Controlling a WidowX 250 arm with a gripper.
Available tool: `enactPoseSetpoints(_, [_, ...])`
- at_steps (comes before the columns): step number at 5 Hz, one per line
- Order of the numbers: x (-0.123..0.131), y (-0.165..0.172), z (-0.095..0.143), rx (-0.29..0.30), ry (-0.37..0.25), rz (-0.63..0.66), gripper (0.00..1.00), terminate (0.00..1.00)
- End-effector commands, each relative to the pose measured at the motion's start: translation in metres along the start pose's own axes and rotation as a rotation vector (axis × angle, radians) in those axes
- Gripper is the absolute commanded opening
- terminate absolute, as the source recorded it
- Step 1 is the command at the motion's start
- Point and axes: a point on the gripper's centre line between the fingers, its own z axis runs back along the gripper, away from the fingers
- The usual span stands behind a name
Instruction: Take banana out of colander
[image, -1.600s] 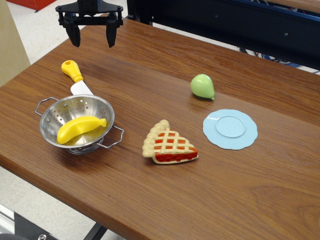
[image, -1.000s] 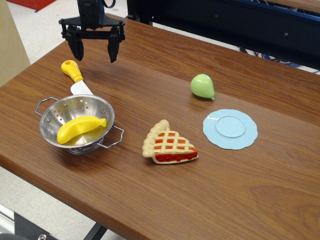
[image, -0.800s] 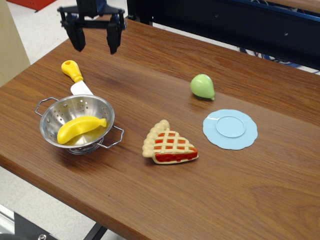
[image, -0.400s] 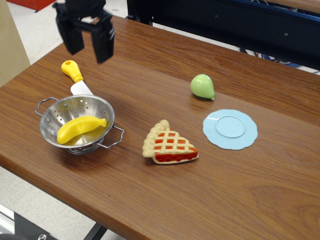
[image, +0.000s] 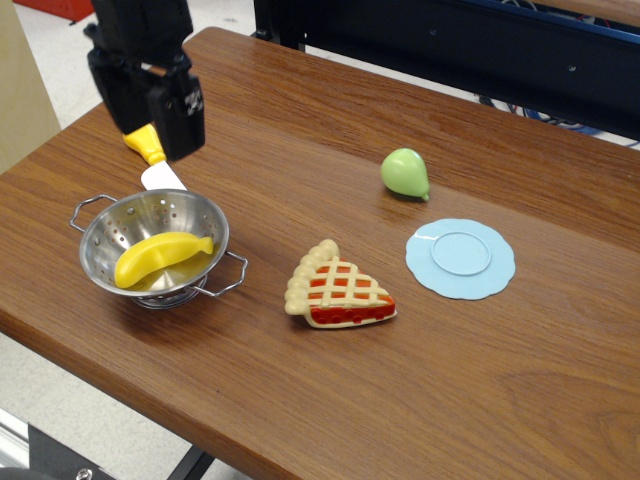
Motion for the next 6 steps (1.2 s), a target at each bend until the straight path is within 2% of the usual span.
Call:
enactPoseSetpoints(1, [-0.018,-0.004,-0.011,0.080,-0.065,-0.062,1.00,0.00])
enactPoseSetpoints(4, [-0.030,-0.006,-0.036,0.110,-0.071,-0.032,1.00,0.00])
enactPoseSetpoints(6, [-0.033,0.000,-0.057,0.142,-0.046,-0.016,1.00,0.00])
